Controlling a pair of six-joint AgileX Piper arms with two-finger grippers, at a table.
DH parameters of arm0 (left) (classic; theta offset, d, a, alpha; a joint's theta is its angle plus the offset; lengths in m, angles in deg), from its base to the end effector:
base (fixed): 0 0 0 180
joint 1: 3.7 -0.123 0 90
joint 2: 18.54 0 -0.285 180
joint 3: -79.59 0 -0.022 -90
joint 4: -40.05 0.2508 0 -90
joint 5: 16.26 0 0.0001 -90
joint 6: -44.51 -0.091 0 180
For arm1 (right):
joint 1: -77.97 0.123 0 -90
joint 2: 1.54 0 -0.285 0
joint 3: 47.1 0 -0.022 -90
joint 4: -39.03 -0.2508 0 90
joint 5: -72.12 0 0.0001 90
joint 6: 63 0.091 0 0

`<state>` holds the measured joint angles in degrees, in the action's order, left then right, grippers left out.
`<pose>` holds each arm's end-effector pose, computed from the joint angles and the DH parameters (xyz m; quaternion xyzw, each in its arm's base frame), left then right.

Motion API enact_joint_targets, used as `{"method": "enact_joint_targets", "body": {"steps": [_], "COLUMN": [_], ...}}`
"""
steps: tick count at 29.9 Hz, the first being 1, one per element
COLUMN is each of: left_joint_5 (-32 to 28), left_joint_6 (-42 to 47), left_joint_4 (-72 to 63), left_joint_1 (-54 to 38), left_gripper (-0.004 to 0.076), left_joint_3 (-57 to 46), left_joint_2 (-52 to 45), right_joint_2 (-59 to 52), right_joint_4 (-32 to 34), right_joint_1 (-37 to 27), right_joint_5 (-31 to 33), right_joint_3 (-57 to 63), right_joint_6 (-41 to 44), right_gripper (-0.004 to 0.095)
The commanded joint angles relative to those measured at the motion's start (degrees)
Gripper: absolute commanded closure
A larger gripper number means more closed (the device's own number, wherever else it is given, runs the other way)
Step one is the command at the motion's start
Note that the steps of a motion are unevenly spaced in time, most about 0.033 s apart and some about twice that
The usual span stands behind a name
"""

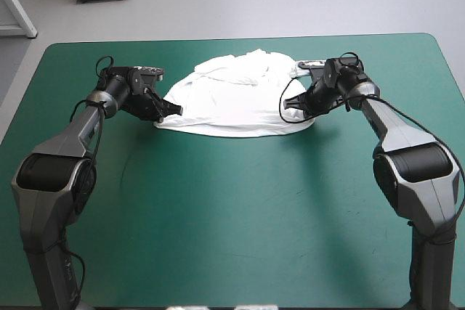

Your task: Fold the cloth

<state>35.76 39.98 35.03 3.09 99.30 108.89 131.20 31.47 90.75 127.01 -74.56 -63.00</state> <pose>0.4464 -0.0595 0.2088 0.0766 0.9807 -0.0422 0.1749 0.4582 0.1140 0.2024 -0.0815 0.9799 0.0784 0.1641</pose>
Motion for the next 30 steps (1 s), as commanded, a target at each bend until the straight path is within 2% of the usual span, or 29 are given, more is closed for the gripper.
{"method": "enact_joint_targets", "body": {"steps": [1,5,19,24,30], "left_joint_5": [0.8,1.1,3.6,3.3,-0.8], "left_joint_6": [0.2,0.2,-1.0,-5.7,-6.0], "left_joint_4": [1.0,1.4,-2.1,-7.1,-8.5], "left_joint_1": [-0.1,-0.1,-0.1,-0.1,0.0], "left_gripper": [0.0734,0.0734,0.0734,0.0734,0.0734], "left_joint_3": [0.6,0.6,0.6,0.6,-1.2], "left_joint_2": [-1.5,-3.9,-23.0,-30.3,-40.5], "right_joint_2": [0.4,-3.2,-26.5,-36.6,-49.1], "right_joint_4": [-2.0,0.5,4.3,7.6,10.1], "right_joint_1": [1.0,0.6,-2.3,-2.3,-2.3], "right_joint_5": [3.9,4.0,5.9,3.4,-1.6], "right_joint_3": [1.0,1.0,4.0,8.2,14.9], "right_joint_6": [0.6,1.8,1.7,1.6,1.6], "right_gripper": [0.0925,0.0925,0.0925,0.0925,0.0925]}}
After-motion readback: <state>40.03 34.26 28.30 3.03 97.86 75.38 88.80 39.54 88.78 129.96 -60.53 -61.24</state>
